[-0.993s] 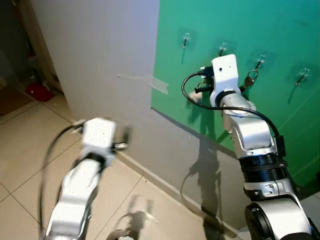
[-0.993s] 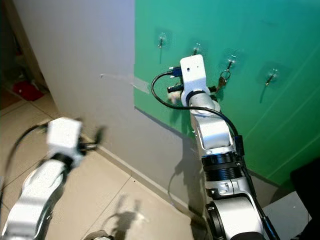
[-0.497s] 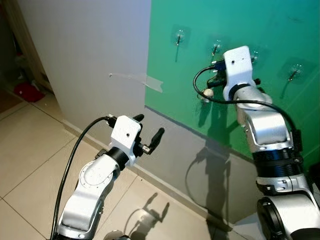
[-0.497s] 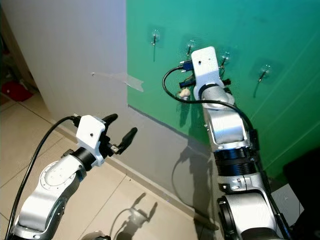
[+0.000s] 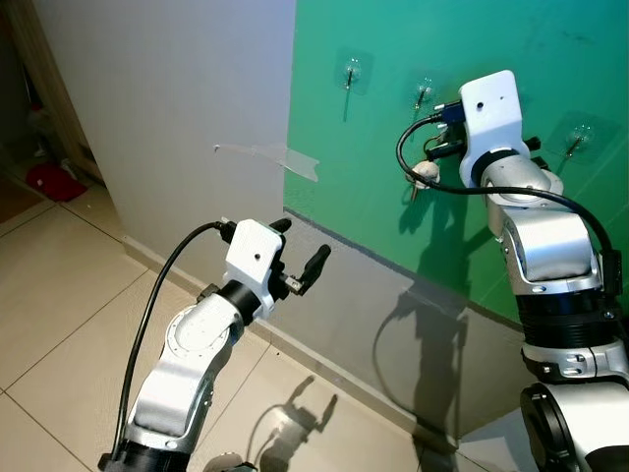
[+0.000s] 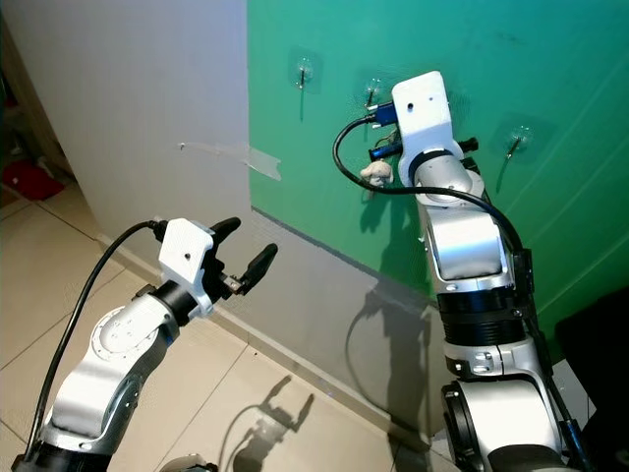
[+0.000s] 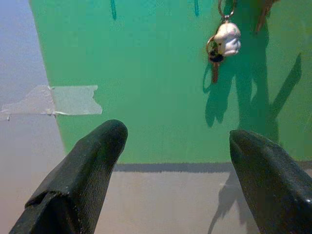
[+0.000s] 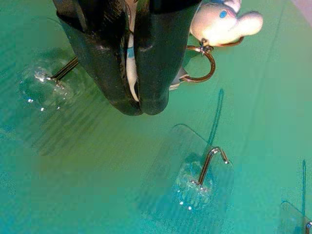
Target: Hang keys on a hook
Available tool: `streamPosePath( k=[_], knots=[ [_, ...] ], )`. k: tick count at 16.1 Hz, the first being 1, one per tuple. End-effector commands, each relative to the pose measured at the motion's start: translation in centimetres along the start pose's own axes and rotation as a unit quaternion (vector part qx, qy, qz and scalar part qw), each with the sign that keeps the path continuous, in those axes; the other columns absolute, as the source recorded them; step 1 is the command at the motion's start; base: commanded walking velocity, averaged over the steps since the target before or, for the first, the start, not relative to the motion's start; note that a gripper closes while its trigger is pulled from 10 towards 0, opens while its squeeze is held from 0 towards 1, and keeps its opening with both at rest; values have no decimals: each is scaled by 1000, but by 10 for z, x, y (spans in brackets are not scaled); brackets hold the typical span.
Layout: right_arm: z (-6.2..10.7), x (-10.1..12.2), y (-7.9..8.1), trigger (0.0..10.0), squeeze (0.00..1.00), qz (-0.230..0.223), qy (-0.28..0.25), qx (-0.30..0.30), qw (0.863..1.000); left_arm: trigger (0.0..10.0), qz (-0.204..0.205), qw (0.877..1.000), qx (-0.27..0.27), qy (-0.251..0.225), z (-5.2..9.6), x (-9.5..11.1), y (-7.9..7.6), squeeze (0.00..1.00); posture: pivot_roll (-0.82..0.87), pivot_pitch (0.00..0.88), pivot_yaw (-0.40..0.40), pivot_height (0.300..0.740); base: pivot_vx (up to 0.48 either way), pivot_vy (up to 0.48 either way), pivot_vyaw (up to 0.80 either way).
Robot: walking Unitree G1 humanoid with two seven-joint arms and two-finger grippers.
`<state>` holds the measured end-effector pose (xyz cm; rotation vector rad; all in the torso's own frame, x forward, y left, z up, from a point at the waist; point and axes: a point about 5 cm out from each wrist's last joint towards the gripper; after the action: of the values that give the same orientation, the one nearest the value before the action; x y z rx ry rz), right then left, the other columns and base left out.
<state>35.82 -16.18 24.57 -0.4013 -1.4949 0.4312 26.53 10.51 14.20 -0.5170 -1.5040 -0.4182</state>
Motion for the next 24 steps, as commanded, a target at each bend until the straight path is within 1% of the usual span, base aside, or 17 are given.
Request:
streamPosePath(
  k=[1,2,4,6,8,9,11,13,14,15,16,17,21,24],
  knots=[
    [-3,9,-15,10000,0,17,-9,-32,999,10000,6,1000,-15,-7,-4,2,-4,0,16,0,-111,740,0,0,0],
    [-4,11,-15,10000,0,20,-11,-34,999,10000,6,1000,-16,-8,-4,2,-4,0,16,0,-111,740,0,0,0],
    [-11,25,-20,10000,0,58,-41,-43,997,10000,15,1000,-10,-13,-4,0,-6,0,27,0,-137,740,0,0,0],
    [-15,30,-25,10000,0,72,-50,-48,995,10000,22,1000,-2,-16,-5,-1,-8,0,41,0,-158,740,0,0,0],
    [-23,41,-31,10000,0,101,-67,-55,991,10000,33,999,18,-22,-4,-3,-7,0,64,0,-183,740,0,0,0],
    [-25,45,-32,10000,0,107,-72,-57,990,10000,33,999,24,-22,-3,-3,-6,0,73,0,-191,740,0,0,0],
    [-29,48,-32,10000,0,116,-82,-59,988,10000,34,999,32,-24,-2,-3,-6,0,80,0,-198,740,0,0,0],
    [-31,52,-27,10000,0,120,-93,-52,987,10000,37,998,38,-26,-2,-3,-6,0,88,0,-206,740,0,0,0],
    [-33,53,-19,10000,0,122,-97,-40,987,10000,36,998,40,-27,-2,-3,-6,0,92,0,-211,740,0,0,0],
    [-34,52,-16,10000,0,122,-98,-36,987,10000,35,998,40,-27,-2,-3,-6,0,92,0,-211,740,0,0,0],
    [-34,49,-6,10000,0,117,-96,-16,988,10000,32,998,42,-27,-2,-3,-5,0,97,0,-213,740,0,0,0],
    [-34,46,-3,10000,0,112,-93,-11,989,10000,31,998,43,-26,-1,-3,-5,0,97,0,-212,740,0,0,0],
    [-32,39,-2,10000,0,104,-87,-6,991,10000,31,998,45,-22,-1,-5,-3,0,88,0,-200,740,0,0,0],
    [-31,32,-2,10000,0,107,-75,2,991,10000,29,999,40,-20,-2,-5,-4,0,80,0,-193,740,0,0,0]
  ],
)
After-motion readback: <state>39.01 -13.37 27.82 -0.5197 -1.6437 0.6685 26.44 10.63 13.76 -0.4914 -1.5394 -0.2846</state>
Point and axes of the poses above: a point about 5 cm out from each wrist's last joint towards the gripper, its own z axis pointing back from the gripper into the wrist, its own x axis along the axis of the wrist's last joint, y = z × x, and after that the axes turned 9 degrees about z, right-handed
